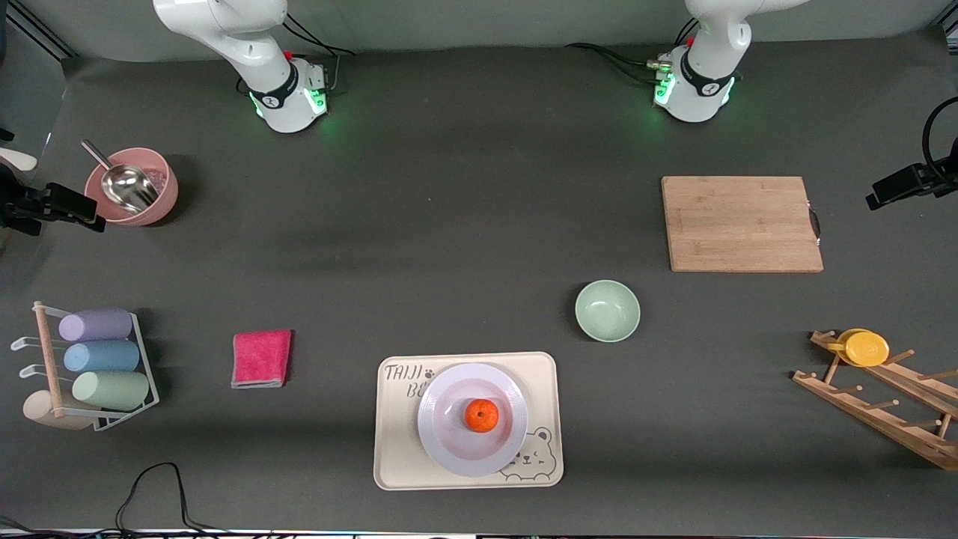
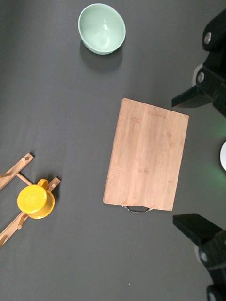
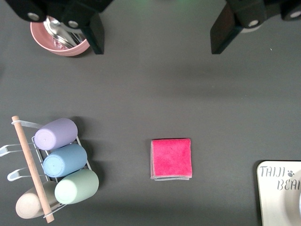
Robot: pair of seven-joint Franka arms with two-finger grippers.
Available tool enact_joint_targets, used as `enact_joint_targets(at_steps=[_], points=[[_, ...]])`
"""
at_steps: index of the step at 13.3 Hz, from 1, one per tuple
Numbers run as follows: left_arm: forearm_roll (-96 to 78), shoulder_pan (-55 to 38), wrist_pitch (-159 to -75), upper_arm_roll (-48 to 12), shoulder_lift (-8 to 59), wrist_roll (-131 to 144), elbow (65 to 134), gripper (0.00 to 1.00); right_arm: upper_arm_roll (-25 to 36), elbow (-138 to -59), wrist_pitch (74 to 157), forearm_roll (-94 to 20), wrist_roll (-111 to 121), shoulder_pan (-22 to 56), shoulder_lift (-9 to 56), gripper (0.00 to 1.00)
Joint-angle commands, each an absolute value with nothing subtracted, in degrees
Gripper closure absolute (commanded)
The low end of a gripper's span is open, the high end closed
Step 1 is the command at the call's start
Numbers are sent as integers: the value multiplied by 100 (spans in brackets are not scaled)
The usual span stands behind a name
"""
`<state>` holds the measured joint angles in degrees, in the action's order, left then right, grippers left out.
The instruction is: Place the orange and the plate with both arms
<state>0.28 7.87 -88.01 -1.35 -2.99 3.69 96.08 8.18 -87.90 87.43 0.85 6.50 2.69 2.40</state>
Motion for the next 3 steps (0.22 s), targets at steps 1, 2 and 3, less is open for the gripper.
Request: enact_joint_targets(at_steps=[1, 2, 3], points=[[-26, 721, -8482, -141, -308, 255, 9290, 0, 773, -8754, 8648, 246, 492, 281, 255, 0], [-26, 712, -8481, -141, -316, 229, 9290, 0, 773, -8745, 8648, 237, 492, 281, 255, 0], [-26, 686, -8481, -149, -316, 220, 9281, 0, 773, -8745, 8648, 229, 492, 281, 255, 0]])
